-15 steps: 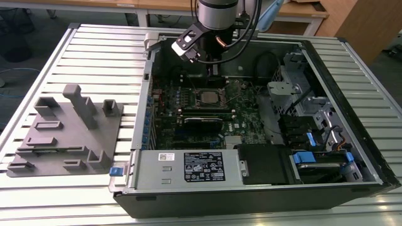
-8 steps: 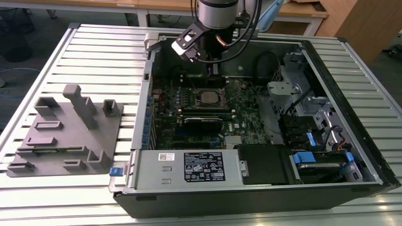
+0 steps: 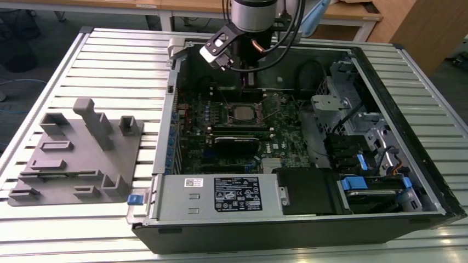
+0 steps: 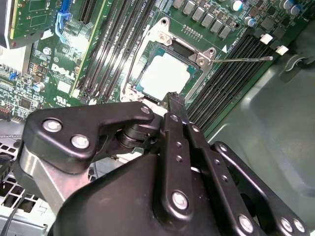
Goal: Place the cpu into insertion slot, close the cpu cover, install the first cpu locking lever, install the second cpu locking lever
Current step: 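Close the cpu cover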
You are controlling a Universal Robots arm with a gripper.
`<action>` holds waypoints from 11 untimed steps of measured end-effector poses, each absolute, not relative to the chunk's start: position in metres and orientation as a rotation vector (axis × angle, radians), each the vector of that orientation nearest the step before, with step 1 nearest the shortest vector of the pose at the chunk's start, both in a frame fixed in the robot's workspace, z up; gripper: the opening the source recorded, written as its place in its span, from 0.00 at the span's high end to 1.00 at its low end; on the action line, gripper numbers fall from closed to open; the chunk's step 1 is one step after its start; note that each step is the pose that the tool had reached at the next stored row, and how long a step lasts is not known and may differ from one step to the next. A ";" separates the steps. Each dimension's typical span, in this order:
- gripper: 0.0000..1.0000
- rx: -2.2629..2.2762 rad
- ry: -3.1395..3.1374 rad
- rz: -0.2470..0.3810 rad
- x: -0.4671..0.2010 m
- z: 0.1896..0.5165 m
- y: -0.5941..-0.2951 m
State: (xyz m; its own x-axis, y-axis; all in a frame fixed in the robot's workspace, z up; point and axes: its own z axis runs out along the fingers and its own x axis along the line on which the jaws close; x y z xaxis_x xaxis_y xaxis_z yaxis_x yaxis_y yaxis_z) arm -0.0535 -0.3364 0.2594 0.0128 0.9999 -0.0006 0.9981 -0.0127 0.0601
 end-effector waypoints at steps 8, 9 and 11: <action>0.89 2.204 2.177 0.065 -0.053 0.260 -0.336; 0.89 2.204 2.177 0.064 -0.053 0.260 -0.336; 0.89 2.204 2.176 0.064 -0.052 0.260 -0.336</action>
State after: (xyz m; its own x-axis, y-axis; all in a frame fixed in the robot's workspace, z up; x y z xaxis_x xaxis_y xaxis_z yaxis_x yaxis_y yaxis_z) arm -0.0521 -0.3365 0.2596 0.0127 0.9999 -0.0008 0.9981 -0.0127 0.0599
